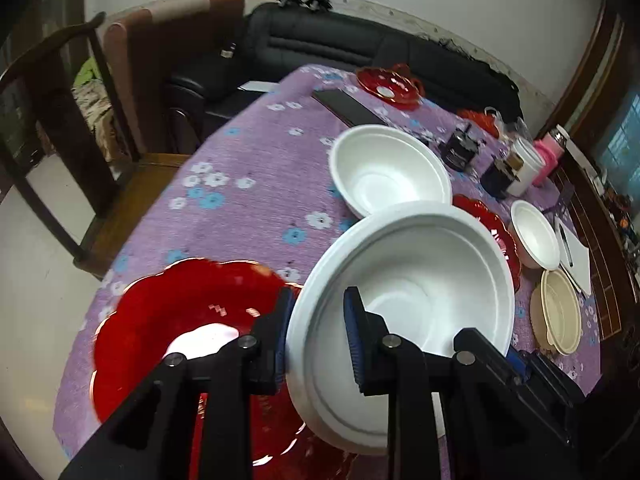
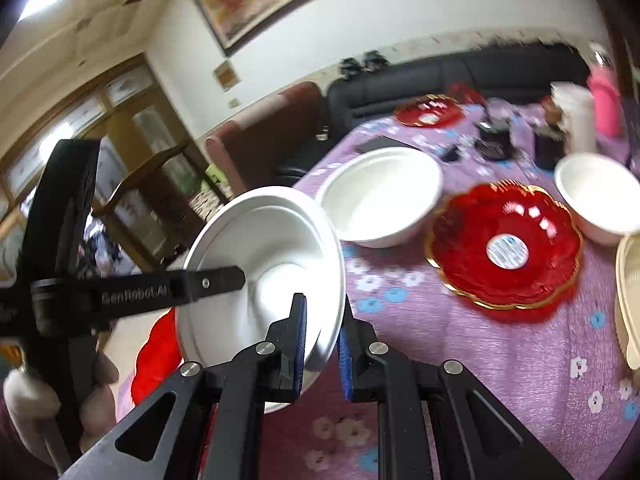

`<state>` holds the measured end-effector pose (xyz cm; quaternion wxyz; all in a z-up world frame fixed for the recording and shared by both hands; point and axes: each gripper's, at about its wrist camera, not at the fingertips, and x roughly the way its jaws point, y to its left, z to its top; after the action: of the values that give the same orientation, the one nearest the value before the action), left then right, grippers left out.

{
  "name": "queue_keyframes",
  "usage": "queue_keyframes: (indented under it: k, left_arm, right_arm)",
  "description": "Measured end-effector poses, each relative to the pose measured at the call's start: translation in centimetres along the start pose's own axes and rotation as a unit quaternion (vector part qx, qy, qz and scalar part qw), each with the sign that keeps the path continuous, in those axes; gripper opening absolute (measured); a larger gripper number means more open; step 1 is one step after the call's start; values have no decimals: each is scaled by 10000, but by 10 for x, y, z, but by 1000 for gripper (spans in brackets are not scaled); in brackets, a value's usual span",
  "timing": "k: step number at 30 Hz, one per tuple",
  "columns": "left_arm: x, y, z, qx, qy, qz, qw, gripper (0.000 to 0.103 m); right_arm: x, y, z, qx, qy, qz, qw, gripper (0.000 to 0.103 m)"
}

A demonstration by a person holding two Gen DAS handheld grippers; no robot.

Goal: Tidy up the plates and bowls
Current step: 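Grasp the rim of the white paper bowl with the right gripper, then carry the white bowl over the red plate and lower it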

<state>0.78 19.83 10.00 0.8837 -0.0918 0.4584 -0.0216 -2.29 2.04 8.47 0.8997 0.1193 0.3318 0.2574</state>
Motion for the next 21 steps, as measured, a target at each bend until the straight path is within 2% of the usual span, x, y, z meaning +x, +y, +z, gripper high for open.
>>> queue_keyframes:
  k: [6,16,21]
  left_arm:
    - [-22,19,-20,-257,-170,-58,9995,24]
    - [-50,33,-57,-492,-463,-130,9976,24]
    - [-66,51,-75,-903,-833,-121,9923,24]
  right_arm:
    - [-1,13,-5,-159,43,191,9997,16]
    - [-7,23,-16,-55,266,489,9984,16]
    - [-3,41,-19,-161,352,526,9979,16]
